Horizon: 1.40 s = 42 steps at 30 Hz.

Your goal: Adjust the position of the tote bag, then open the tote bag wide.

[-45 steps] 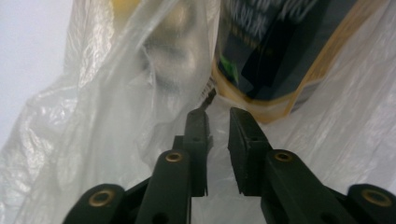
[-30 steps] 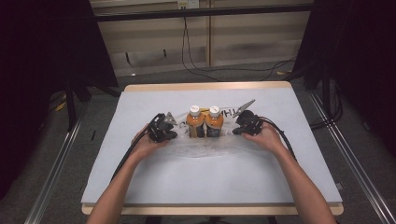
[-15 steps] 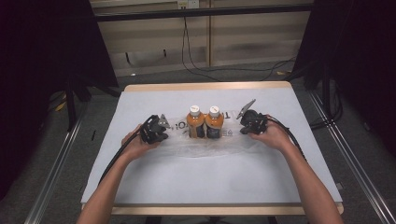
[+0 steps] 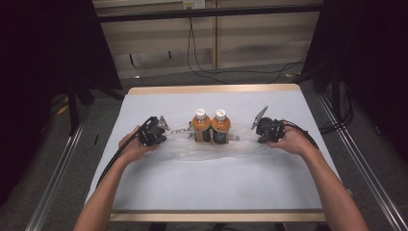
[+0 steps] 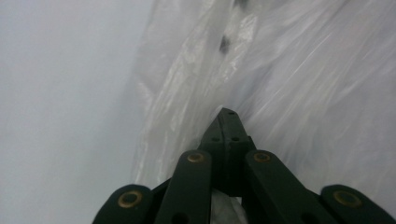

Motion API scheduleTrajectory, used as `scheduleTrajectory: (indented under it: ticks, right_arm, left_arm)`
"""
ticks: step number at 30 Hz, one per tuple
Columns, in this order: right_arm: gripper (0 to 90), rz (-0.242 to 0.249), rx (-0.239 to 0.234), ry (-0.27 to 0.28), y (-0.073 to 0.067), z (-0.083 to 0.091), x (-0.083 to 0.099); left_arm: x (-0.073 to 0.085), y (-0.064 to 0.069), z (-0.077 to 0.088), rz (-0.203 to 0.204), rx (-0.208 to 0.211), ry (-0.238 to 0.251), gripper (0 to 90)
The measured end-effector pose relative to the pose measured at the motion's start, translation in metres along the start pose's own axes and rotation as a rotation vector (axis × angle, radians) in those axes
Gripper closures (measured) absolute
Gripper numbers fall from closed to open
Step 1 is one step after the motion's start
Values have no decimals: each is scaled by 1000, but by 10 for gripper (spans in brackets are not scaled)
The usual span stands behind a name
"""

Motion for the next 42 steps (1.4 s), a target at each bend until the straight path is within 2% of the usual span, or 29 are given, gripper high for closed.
scheduleTrajectory:
  ticks: [1, 2, 3, 7, 10, 13, 16, 18, 19, 20, 21, 22, 23, 24, 25, 27, 29, 31, 32, 34, 35, 37, 40, 41, 42]
  right_arm:
    - [900, -8, 3, -5, 0, 0, 1]
    - [900, -14, 0, -7, 1, 0, 3]
    - [900, -21, -6, -10, 1, 1, 4]
    - [900, 1, 4, -9, 1, 2, 6]
    - [900, -11, -3, -23, 0, 2, 8]
    - [900, 23, 8, -31, 0, 3, 8]
    - [900, 16, 9, -32, -2, 4, 11]
    - [900, 26, 13, -30, -1, 3, 12]
    - [900, 28, 10, -24, 0, 3, 12]
    - [900, -1, 3, -28, -1, 4, 13]
    - [900, 5, 5, -24, 0, 3, 12]
    - [900, -13, 9, -21, 0, 3, 12]
    - [900, 3, 16, -18, 1, 2, 11]
    - [900, 0, 18, -23, 0, 3, 10]
    - [900, -13, 20, -22, -2, 3, 10]
    - [900, -22, 17, 9, -1, 3, 9]
    - [900, -53, 0, 72, -2, 1, 9]
    - [900, -66, -6, 96, -1, 0, 10]
    - [900, -70, -11, 112, -1, 1, 12]
    - [900, -85, -1, 147, -3, 5, 12]
    - [900, -87, -21, 194, -4, 10, 12]
    - [900, -91, -18, 241, -6, 16, 12]
    - [900, -97, -37, 313, -8, 26, 9]
    - [900, -101, -51, 344, -9, 30, 8]
    - [900, -110, -57, 368, -11, 34, 5]
  left_arm:
    - [2, -2, 1, -6, -9, -3, 900]
    - [5, -2, 1, 15, 7, 7, 900]
    - [6, -3, 1, 17, 13, 11, 900]
    - [7, -3, 2, -6, 10, -5, 900]
    - [5, -2, 3, -26, 1, -38, 900]
    - [6, -4, 3, -40, 8, -55, 900]
    - [6, -5, 3, -1, 32, -41, 900]
    - [5, -3, 3, -23, 13, -68, 900]
    - [4, -2, 3, -12, 7, -74, 900]
    - [4, -2, 4, -7, 5, -75, 900]
    - [5, -2, 4, 6, 2, -67, 900]
    - [6, -2, 4, 19, 9, -61, 900]
    - [6, -4, 4, 56, 30, -31, 900]
    - [8, -5, 4, 71, 51, -14, 900]
    - [10, -6, 4, 97, 55, 14, 900]
    - [11, -5, 7, 123, 72, 64, 900]
    - [15, -1, 11, 139, 81, 107, 900]
    - [17, -1, 16, 151, 81, 142, 900]
    - [17, 0, 18, 174, 93, 174, 900]
    - [14, -1, 25, 186, 95, 222, 900]
    - [12, 0, 28, 196, 104, 251, 900]
    - [8, 3, 32, 200, 105, 286, 900]
    - [4, 8, 37, 191, 108, 290, 900]
    - [2, 9, 40, 224, 105, 331, 900]
    - [2, 8, 44, 241, 116, 366, 900]
Point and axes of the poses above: each handheld gripper's, and its own axes: z roughly backward along the jaws, x roughly out of its underside, y roughly to its right, the point moved 4 cm from there along -z, roughly forward along the jaws, and after that the axes turned 4 degrees about -y, right-handed, at the moved point
